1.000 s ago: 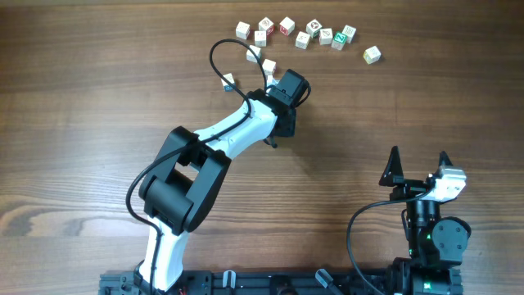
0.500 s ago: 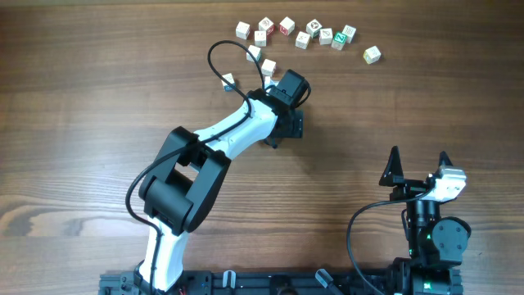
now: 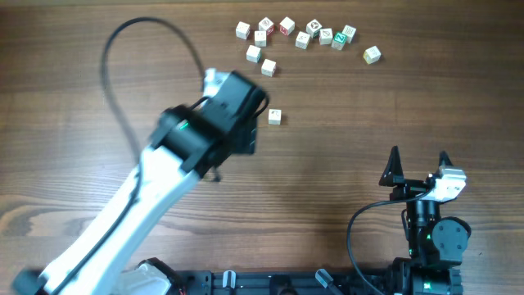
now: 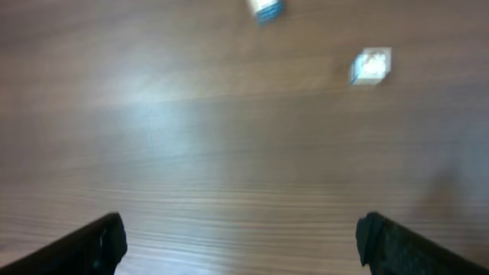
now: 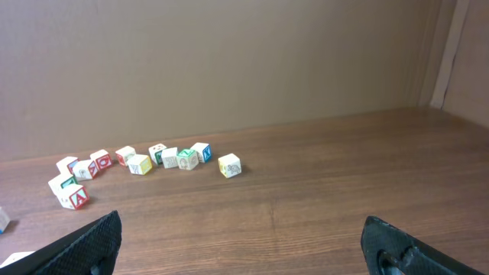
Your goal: Form a tower
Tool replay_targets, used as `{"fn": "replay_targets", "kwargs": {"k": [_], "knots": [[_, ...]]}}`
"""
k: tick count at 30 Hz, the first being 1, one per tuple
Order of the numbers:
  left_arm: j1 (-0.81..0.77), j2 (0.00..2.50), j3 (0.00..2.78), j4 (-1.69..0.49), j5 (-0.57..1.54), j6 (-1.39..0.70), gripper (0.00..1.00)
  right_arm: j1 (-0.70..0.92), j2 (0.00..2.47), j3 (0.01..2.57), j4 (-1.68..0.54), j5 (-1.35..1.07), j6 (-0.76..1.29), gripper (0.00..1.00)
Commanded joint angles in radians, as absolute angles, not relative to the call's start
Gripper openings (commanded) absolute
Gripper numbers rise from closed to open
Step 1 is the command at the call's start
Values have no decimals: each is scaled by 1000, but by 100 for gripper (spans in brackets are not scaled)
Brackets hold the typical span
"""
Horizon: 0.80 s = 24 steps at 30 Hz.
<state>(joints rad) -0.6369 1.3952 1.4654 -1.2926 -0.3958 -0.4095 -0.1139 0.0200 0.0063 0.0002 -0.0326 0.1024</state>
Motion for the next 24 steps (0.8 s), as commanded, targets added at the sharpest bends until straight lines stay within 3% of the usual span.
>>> {"fn": "replay_targets", "kwargs": {"k": [1, 5, 11, 24], "knots": [[-636, 1256, 1466, -1497, -433, -460, 100, -111, 14, 5, 4, -23, 88, 100], [-636, 1044, 1466, -1670, -522, -641, 100, -111, 14, 5, 4, -23, 88, 100], [-636, 783, 1432, -1684, -591, -637, 100, -111, 14, 5, 4, -23, 88, 100], [-637, 702, 1262, -1682, -589, -637, 100, -111, 14, 5, 4, -23, 88, 100]]}}
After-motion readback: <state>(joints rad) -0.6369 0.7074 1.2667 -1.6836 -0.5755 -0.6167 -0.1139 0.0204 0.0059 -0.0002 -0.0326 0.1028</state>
